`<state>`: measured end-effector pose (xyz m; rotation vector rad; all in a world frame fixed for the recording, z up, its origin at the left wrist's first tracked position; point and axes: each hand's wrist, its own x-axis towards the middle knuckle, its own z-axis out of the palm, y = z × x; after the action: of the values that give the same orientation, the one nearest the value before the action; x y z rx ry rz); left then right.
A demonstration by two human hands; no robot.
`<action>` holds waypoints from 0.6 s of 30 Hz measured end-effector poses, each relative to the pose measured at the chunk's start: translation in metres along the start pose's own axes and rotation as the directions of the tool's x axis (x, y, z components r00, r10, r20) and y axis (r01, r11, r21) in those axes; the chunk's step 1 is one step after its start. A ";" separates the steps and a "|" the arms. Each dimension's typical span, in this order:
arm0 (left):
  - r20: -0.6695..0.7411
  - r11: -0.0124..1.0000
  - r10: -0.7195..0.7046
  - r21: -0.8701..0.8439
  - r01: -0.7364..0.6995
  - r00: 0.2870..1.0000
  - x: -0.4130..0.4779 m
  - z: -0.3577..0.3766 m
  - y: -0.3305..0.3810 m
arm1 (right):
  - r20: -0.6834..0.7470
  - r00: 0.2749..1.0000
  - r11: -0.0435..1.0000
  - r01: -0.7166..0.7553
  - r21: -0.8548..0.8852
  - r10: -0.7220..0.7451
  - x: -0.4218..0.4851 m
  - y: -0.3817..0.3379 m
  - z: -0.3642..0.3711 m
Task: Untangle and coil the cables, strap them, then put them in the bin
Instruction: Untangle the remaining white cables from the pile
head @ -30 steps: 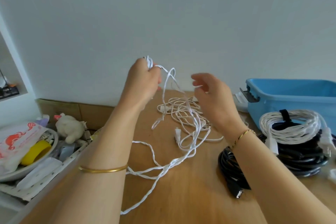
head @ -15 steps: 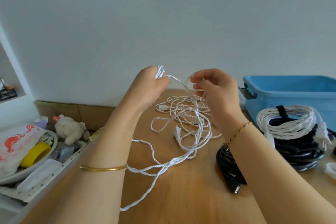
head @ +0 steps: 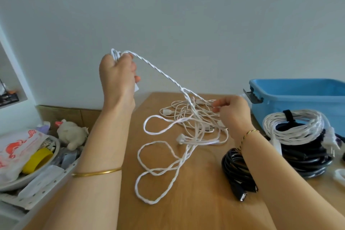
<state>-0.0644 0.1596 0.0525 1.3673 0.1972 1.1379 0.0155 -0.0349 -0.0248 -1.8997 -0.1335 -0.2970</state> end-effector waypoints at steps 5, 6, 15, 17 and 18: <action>0.229 0.983 -0.040 0.184 -0.003 0.973 -0.009 0.004 0.005 | 0.027 0.996 0.983 0.084 -0.166 -0.081 0.002 -0.003 0.007; 0.273 0.975 -0.053 0.223 -0.010 0.961 -0.013 0.006 0.004 | 0.024 0.992 0.972 0.129 -0.199 -0.127 0.000 -0.007 0.009; 0.507 0.917 -0.098 0.381 -0.121 0.856 -0.025 0.015 -0.008 | 0.116 0.855 0.862 0.505 0.038 -0.506 -0.034 -0.052 0.012; 0.612 0.904 -0.138 0.399 -0.153 0.779 -0.026 0.013 -0.010 | 0.004 0.870 0.858 0.486 0.166 -0.494 -0.032 -0.052 0.008; 0.664 0.891 -0.178 0.422 -0.167 0.727 -0.027 0.013 -0.012 | -0.042 0.872 0.844 0.483 0.235 -0.488 -0.031 -0.052 0.005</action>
<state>-0.0623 0.1336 0.0334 2.1323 -0.0900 0.5021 -0.0255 -0.0103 0.0128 -1.6050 -0.6457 -0.5788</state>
